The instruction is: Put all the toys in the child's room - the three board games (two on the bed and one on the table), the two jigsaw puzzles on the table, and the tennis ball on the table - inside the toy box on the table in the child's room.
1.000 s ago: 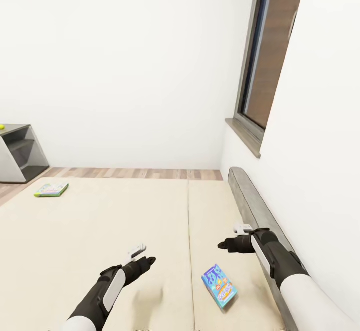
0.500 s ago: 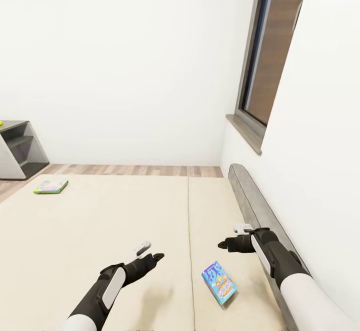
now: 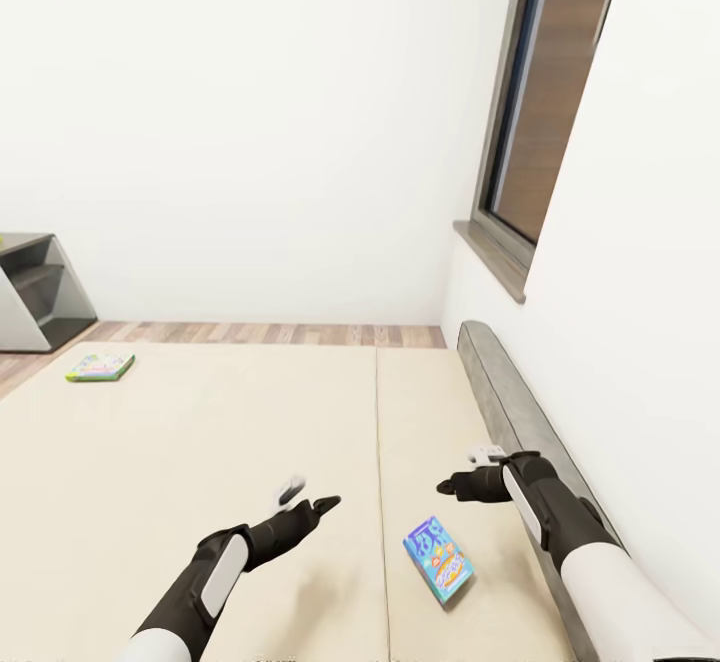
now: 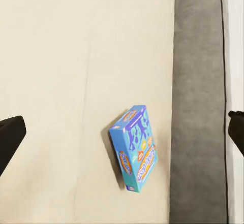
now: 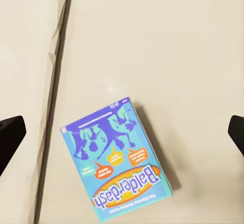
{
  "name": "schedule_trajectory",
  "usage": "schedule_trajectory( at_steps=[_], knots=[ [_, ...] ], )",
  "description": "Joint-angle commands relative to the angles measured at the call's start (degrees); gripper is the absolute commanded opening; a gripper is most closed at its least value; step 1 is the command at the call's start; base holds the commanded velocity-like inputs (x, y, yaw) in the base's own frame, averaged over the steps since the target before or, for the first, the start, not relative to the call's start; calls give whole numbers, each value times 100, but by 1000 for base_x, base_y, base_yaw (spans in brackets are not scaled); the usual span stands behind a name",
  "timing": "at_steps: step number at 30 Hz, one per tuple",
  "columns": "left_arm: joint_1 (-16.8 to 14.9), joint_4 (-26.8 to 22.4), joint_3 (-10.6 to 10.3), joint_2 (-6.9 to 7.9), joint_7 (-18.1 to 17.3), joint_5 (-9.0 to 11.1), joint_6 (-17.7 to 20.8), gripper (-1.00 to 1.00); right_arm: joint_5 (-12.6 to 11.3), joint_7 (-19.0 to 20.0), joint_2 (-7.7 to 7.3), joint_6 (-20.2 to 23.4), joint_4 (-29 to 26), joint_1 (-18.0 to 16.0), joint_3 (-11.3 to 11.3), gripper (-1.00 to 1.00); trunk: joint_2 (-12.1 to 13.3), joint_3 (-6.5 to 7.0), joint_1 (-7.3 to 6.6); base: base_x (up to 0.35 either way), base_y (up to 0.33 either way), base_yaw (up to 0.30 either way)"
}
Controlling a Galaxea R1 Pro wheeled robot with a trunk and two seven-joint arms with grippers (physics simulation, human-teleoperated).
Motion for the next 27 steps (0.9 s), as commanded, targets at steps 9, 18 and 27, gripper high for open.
schedule_trajectory(
  at_steps=[9, 18, 27],
  knots=[
    [-3, 26, 59, 2, -413, 26, 66, 100, -1, 21, -24, 81, -6, -63, 7, 100, -3, -90, 0, 0, 0, 0],
    [-5, 45, 70, 5, -547, 24, 69, 100, -5, 92, -38, 142, -8, -122, -2, 100, -3, -174, 0, 0, 0, 0],
    [-4, 59, 122, 7, -591, 23, 67, 100, 3, 579, -122, 439, -9, -240, -6, 100, -3, -258, 0, 0, 0, 0]
  ],
)
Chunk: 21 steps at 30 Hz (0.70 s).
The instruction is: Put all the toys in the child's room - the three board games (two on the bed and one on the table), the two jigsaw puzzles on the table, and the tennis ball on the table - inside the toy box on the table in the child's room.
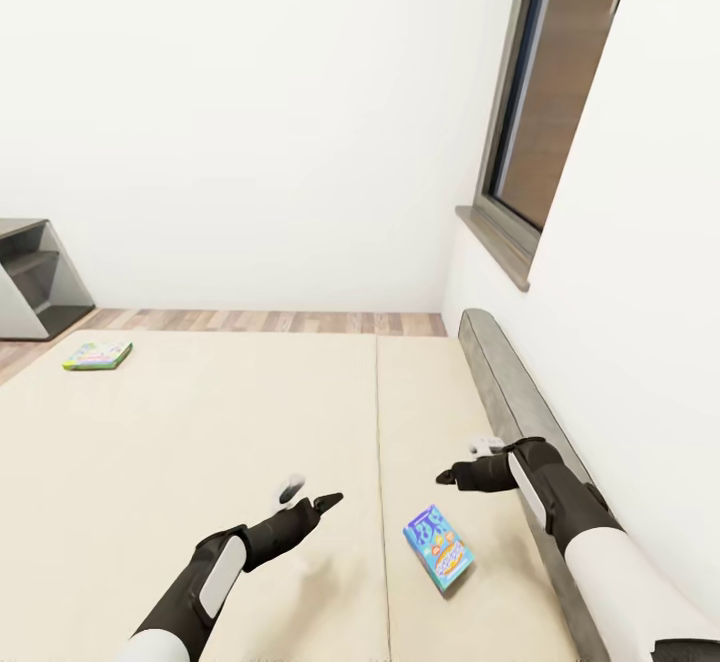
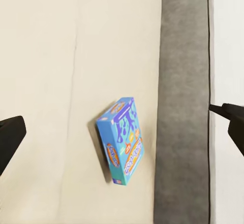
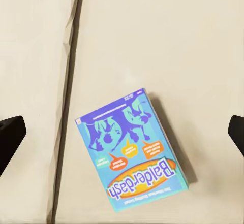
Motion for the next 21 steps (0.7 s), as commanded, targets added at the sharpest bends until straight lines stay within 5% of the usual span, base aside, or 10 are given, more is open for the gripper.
schedule_trajectory(
  at_steps=[1, 21],
  knots=[
    [-3, -1, 29, -6, -13, 19, 45, 100, 4, 17, -7, 21, -6, -3, 19, 100, -3, -15, 0, 0, 0, 0],
    [-4, 48, 168, -7, -16, 18, 45, 100, 21, 349, -73, 133, -9, -73, 12, 100, -3, -202, 0, 0, 0, 0]
  ],
)
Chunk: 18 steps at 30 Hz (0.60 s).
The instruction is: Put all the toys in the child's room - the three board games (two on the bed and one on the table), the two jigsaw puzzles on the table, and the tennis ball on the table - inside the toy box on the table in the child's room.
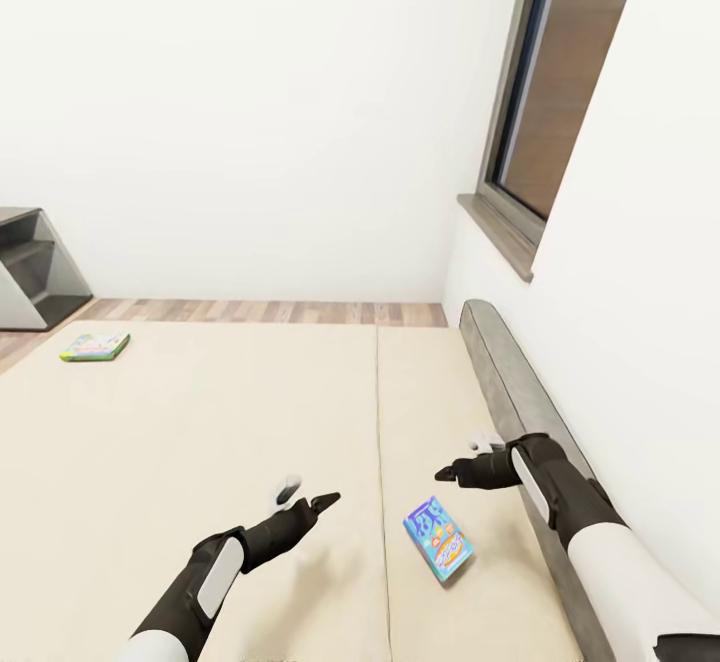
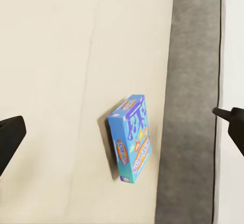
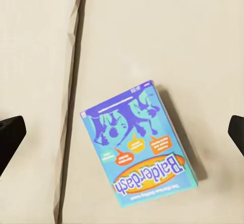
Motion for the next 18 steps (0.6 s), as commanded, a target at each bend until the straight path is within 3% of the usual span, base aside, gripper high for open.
schedule_trajectory(
  at_steps=[1, 18],
  knots=[
    [-5, 15, 33, -6, -13, 18, 45, 100, 3, 21, -10, 23, -6, -6, 18, 100, -3, -15, 0, 0, 0, 0],
    [-98, 240, 43, -6, -37, 25, 170, 100, -20, 48, -113, 35, -9, -47, 17, 100, -3, -173, 0, 0, 0, 0]
  ],
)
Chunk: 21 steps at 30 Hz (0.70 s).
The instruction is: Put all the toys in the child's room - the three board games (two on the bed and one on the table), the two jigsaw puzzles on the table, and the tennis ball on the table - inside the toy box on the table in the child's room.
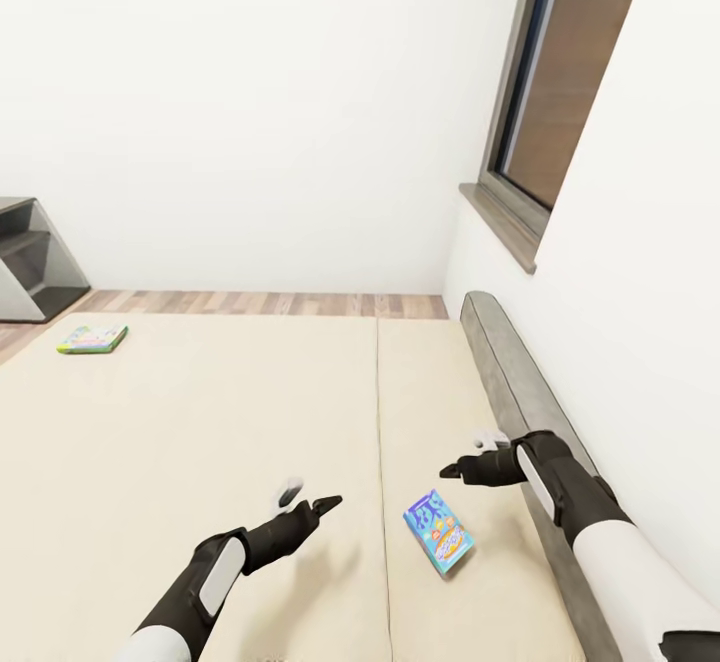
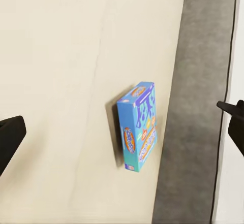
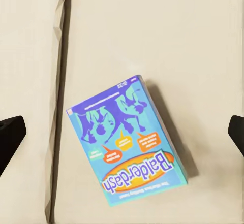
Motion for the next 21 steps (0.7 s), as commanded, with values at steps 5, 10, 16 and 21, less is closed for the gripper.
schedule_trajectory(
  at_steps=[5, 10, 16, 21],
  knots=[
    [-23, 33, 33, -6, -22, 16, 74, 100, 1, 16, -19, 21, -6, -14, 18, 100, -3, -52, 0, 0, 0, 0],
    [-31, 50, 33, -6, -27, 16, 88, 100, 2, 17, -25, 21, -6, -20, 18, 100, -3, -99, 0, 0, 0, 0],
    [-40, 60, 34, -6, -42, 17, 93, 100, 2, 17, -29, 21, -6, -24, 18, 100, -3, -155, 0, 0, 0, 0],
    [-39, 64, 31, -6, -51, 17, 94, 100, 4, 17, -35, 21, -6, -29, 18, 100, -3, -201, 0, 0, 0, 0]
  ],
)
